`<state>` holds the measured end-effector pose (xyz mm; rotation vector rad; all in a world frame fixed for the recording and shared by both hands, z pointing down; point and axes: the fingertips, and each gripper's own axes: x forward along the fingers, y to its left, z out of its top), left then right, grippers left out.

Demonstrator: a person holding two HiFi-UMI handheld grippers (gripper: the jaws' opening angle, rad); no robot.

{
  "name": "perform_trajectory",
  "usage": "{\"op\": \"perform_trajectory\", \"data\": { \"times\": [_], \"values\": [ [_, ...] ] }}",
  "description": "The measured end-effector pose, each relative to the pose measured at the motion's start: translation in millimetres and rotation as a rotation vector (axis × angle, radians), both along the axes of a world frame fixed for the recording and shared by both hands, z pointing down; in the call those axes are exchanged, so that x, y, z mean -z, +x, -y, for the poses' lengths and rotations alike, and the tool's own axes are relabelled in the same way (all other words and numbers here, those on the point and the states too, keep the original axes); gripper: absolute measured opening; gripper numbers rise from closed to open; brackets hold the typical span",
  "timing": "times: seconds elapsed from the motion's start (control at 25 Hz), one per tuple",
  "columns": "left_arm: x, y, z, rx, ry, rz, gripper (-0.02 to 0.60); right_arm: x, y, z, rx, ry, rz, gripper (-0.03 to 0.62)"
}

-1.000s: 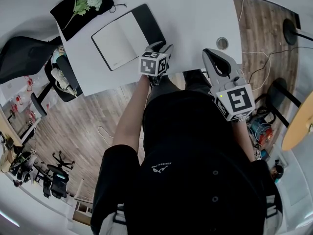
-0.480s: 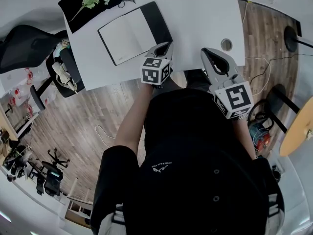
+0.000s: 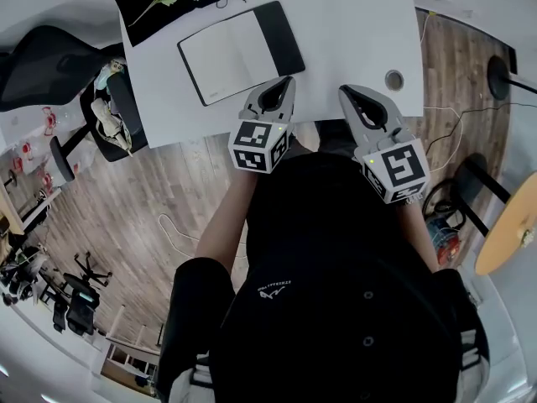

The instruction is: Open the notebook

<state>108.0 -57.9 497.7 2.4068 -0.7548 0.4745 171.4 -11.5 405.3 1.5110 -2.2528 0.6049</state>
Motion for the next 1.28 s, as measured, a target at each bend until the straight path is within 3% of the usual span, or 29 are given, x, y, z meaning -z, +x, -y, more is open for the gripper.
{"op": "perform_trajectory", "data": {
  "times": [0.56,0.76,1.28],
  "values": [
    [50.3,-67.6,9.6,0.105,0.112,-0.044,0.006,-5.9,-52.9,3.6,0.013,0.004,0.019,0.005],
    [64.6,-90.4,12.0,0.125,0.188,-0.03,0.006,-5.6,-78.4,6.7,0.038,0.016,0.029,0.005],
    [84.4,-130.6,16.1,0.187,0.224,-0.06,0.006,0.0,-117.6,25.0,0.1,0.064,0.046,0.005]
  ]
}}
